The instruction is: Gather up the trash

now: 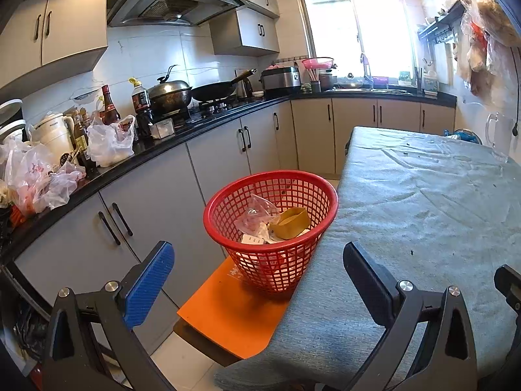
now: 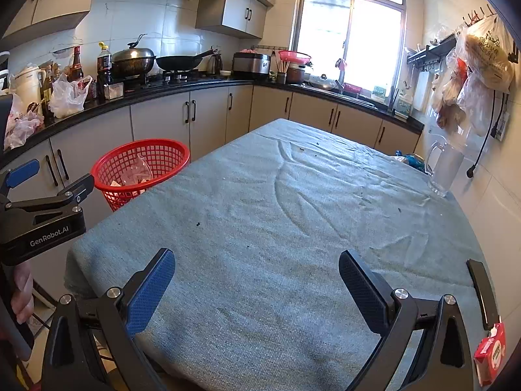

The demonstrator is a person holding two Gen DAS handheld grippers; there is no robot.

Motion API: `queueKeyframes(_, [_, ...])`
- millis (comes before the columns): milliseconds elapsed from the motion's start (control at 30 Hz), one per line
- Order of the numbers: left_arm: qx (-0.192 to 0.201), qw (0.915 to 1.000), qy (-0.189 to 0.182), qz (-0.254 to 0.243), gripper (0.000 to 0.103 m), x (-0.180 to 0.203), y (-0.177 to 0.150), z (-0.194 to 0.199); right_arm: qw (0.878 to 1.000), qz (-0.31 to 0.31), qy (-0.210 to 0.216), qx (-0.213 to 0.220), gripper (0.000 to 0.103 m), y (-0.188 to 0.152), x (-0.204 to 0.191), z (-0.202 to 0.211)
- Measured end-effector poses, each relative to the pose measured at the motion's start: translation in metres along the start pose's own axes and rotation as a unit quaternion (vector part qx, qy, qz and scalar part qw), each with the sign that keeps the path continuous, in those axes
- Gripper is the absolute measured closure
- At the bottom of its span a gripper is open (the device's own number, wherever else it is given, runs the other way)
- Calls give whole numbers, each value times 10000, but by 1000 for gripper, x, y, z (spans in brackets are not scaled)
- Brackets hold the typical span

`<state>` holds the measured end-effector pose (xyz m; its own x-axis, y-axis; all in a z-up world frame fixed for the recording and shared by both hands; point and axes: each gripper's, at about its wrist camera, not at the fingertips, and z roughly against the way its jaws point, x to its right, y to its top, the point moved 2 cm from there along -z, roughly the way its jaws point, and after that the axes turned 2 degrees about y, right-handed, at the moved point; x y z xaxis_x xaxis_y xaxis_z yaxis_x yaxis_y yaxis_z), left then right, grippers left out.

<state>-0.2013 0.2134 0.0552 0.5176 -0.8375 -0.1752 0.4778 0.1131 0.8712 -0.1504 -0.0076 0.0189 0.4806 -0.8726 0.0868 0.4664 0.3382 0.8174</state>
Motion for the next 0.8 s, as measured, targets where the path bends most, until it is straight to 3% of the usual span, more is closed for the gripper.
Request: queueKeyframes(800, [5, 10000, -38, -75, 0, 8, 2, 2, 10000, -49, -1, -76, 1, -4, 1, -4])
